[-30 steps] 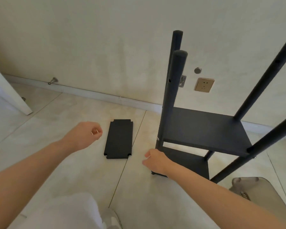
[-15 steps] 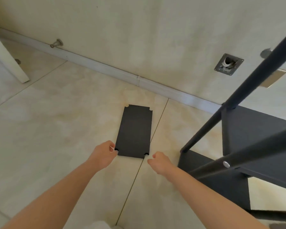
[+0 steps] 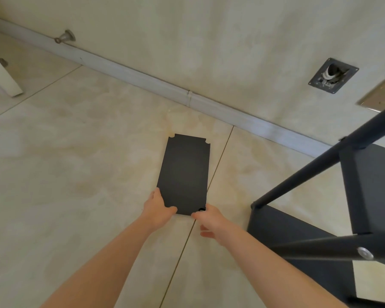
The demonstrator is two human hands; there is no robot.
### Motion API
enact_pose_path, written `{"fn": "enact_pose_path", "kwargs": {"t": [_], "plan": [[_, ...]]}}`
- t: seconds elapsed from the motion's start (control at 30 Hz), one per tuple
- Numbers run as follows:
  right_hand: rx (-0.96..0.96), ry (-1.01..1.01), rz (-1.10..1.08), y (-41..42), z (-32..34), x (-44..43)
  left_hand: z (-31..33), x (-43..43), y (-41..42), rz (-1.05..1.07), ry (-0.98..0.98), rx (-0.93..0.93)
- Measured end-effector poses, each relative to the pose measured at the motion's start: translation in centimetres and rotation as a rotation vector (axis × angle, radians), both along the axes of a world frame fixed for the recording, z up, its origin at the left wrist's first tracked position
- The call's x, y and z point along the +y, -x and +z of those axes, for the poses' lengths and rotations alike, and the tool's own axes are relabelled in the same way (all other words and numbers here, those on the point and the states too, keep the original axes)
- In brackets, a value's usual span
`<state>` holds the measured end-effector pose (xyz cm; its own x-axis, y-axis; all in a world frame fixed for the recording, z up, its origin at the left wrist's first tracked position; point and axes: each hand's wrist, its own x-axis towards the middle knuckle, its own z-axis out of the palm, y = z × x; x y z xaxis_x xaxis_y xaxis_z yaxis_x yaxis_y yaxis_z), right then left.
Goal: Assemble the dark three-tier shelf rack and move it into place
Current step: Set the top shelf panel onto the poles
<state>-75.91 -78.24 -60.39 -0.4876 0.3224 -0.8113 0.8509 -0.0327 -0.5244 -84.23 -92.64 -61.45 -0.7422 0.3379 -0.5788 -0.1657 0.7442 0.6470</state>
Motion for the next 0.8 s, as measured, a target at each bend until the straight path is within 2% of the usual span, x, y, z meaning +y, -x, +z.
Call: {"fn": "enact_pose_path", "kwargs": {"t": [0.13,0.27,0.43,0.6,0.73,0.8], "plan": [[0.023,0.002,-0.09,0.0,-0.5,0.6,-0.3,0.2,0.0,0.226,-0.108,-0.067],[0.069,0.006,-0.156,-0.5,-0.6,0.6,-0.1,0.1,0.0,0.446,-0.135,-0.083],[0.183,0.148,-0.392,-0.7,0.3,0.5,0.7,-0.9,1.0,0.712,-0.267,-0.144],[0.263,0.311,-0.481,-0.6,3.9,0.6,3.2,-2.0,1.6,0.67,-0.468,-0.374],[0.359,0.381,-0.463,-0.7,8.3,0.2,6.0,-3.6,0.6,0.613,-0.528,-0.465],[0.423,0.352,-0.413,-1.0,10.9,-0.3,7.4,-4.3,-0.4,0.591,-0.545,-0.472]]}}
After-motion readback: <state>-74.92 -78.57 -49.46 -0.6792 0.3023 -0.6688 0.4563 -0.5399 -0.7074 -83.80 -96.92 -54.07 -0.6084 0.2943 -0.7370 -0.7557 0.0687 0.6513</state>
